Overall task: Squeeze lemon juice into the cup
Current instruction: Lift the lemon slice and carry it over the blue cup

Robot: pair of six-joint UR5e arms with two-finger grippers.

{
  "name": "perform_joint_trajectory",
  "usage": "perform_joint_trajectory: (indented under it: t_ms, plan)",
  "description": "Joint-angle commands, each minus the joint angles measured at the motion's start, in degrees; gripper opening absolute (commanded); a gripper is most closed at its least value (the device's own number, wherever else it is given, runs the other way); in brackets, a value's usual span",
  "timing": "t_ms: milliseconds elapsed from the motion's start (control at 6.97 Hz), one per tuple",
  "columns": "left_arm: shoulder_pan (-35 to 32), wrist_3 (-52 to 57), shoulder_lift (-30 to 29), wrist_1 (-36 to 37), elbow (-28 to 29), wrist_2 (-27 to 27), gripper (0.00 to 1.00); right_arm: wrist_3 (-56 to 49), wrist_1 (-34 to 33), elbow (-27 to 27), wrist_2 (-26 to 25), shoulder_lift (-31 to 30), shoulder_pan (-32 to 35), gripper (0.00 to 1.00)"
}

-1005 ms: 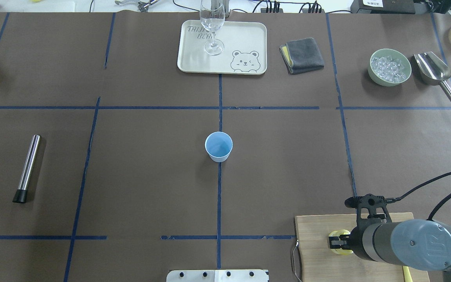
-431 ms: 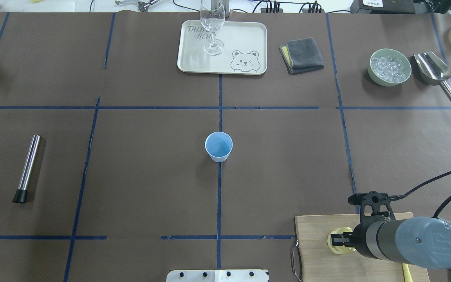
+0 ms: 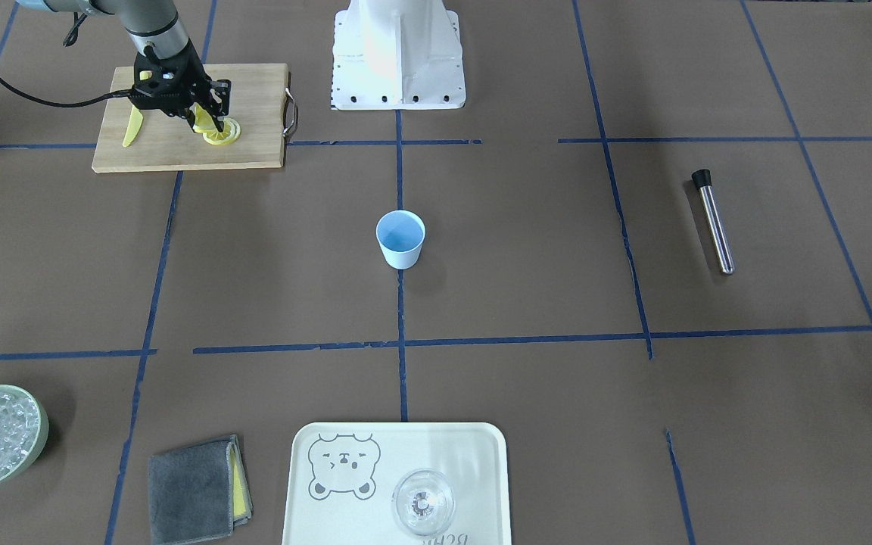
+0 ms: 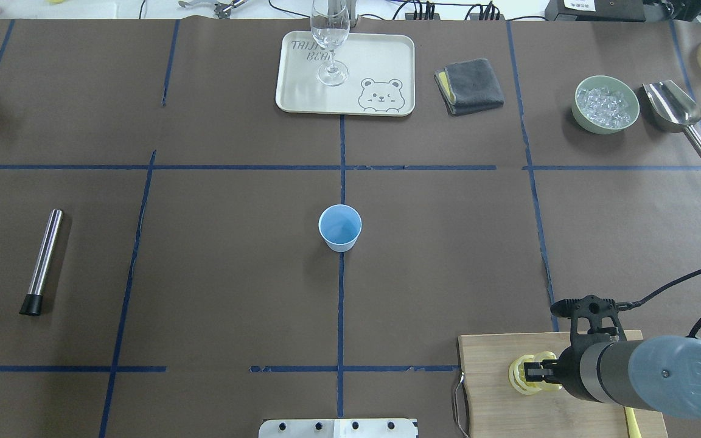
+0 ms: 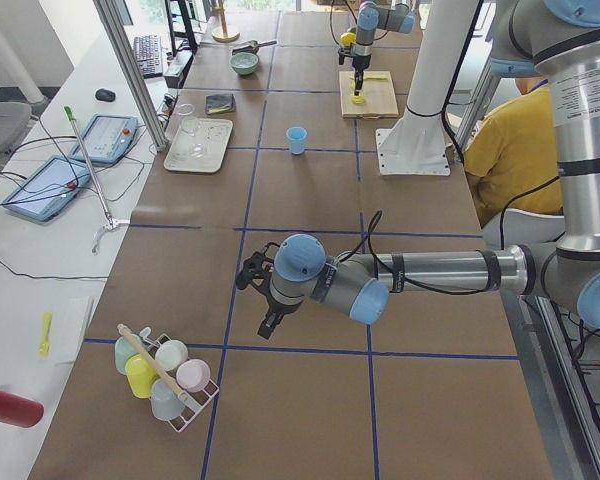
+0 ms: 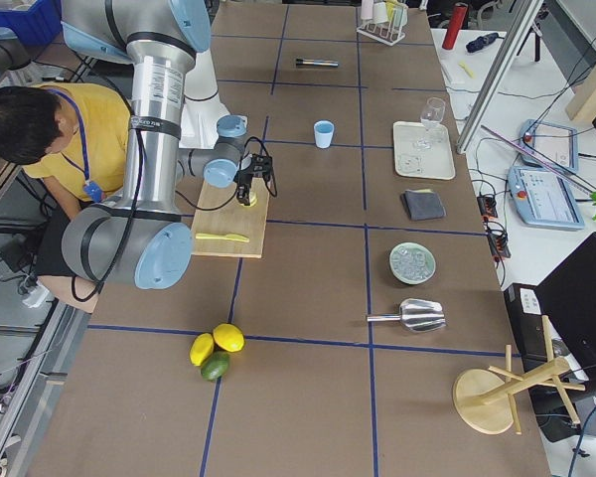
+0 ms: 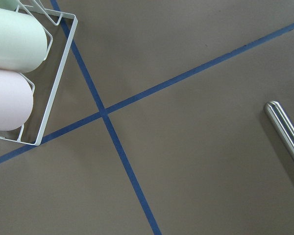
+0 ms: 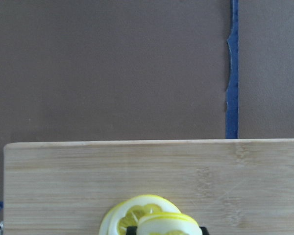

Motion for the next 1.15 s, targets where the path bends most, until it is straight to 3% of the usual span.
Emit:
perform_joint_trajectory:
  t_ms: [0, 431, 861, 1005]
  plan:
    - [0.0, 0.0, 0.0, 0.0, 0.0, 0.0, 1.00, 0.0, 0.0, 0.3, 0.0, -0.2, 0.4, 0.47]
    - [-0.1, 0.0, 0.0, 0.0, -0.1, 0.0, 1.00, 0.0, 0.0, 2.9, 0.5, 0.4, 4.9, 0.47]
    - [-0.2, 0.0, 0.1, 0.0, 0.1, 0.0, 1.00, -0.1, -1.1, 3.0, 2.7, 5.4, 9.0, 0.47]
    - [-0.2, 0.0, 0.0, 0.0, 0.1, 0.0, 1.00, -0.1, -8.8, 3.0, 6.8, 12.2, 12.6, 0.47]
